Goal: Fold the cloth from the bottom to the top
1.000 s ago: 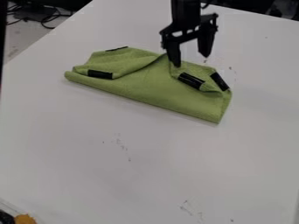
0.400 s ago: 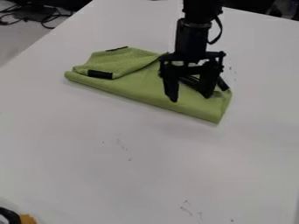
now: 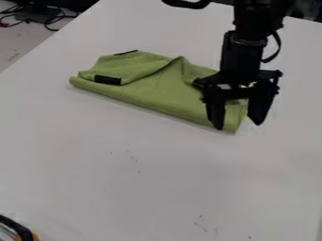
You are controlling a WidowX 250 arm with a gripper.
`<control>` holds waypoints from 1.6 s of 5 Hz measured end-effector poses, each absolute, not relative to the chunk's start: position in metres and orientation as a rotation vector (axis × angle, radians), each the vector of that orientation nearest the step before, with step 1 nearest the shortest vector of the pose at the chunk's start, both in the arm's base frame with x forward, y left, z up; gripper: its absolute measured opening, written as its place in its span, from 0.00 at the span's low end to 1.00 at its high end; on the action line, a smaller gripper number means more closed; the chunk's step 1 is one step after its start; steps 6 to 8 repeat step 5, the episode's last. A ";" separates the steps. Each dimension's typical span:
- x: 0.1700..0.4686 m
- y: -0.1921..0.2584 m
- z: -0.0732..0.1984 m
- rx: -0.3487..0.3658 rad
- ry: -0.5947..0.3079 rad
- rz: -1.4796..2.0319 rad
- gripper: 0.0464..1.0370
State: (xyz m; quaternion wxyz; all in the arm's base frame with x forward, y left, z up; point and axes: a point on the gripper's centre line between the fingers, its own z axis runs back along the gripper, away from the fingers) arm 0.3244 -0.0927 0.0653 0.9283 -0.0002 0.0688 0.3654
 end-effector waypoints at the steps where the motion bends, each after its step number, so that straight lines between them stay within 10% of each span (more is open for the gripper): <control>1: 0.321 -0.114 0.065 -0.006 0.151 0.689 0.96; 8: 0.270 -0.133 0.051 0.049 0.226 0.604 0.96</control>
